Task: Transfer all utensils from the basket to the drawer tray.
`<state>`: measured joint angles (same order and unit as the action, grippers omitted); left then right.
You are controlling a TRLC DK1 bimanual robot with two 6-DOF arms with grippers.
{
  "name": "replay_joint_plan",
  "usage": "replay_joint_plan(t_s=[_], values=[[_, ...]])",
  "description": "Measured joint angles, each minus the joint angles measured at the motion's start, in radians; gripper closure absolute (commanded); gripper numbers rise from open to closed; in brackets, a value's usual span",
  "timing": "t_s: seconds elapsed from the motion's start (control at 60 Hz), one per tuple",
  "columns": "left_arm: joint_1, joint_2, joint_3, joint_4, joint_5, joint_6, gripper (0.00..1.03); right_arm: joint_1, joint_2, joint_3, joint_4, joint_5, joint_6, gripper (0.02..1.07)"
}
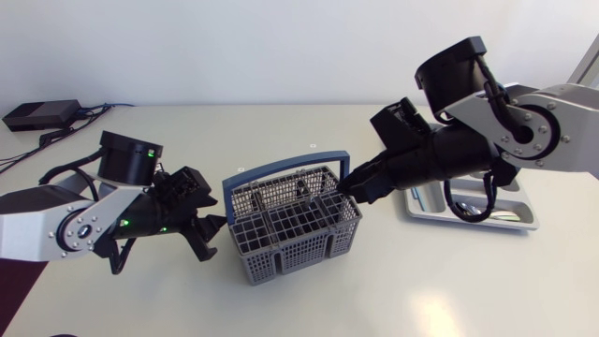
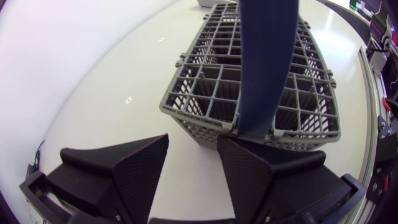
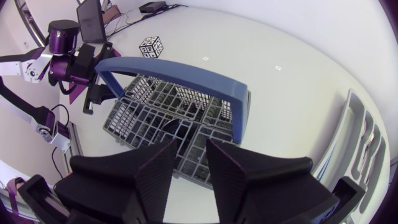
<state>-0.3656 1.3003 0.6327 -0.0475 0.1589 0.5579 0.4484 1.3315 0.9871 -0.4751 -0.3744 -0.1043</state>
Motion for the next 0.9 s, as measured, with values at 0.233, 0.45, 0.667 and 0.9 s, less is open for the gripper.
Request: replay_joint_plan(t_s=[0.233,0.45,0.667,0.9], values=[[-0.101,0.000,0.000,-0.005,-0.028,-0.013,0.46,0.021,0.008,0.000,-0.003,0.021,0.106,0.66],[-0.135,0.000,0.000,-0.022,-0.029,-0.016,0.46,0.032,0.068,0.000,-0.006,0.021,0.128,0.55],[-0.126,-0.036,0.000,-0.040,-0.029,-0.023,0.46,0.045,0.086,0.007,-0.007,0.021,0.143,0.55],[-0.126,-0.110,0.000,-0.078,-0.029,-0.026,0.46,0.054,0.157,0.038,-0.007,0.021,0.158,0.74]])
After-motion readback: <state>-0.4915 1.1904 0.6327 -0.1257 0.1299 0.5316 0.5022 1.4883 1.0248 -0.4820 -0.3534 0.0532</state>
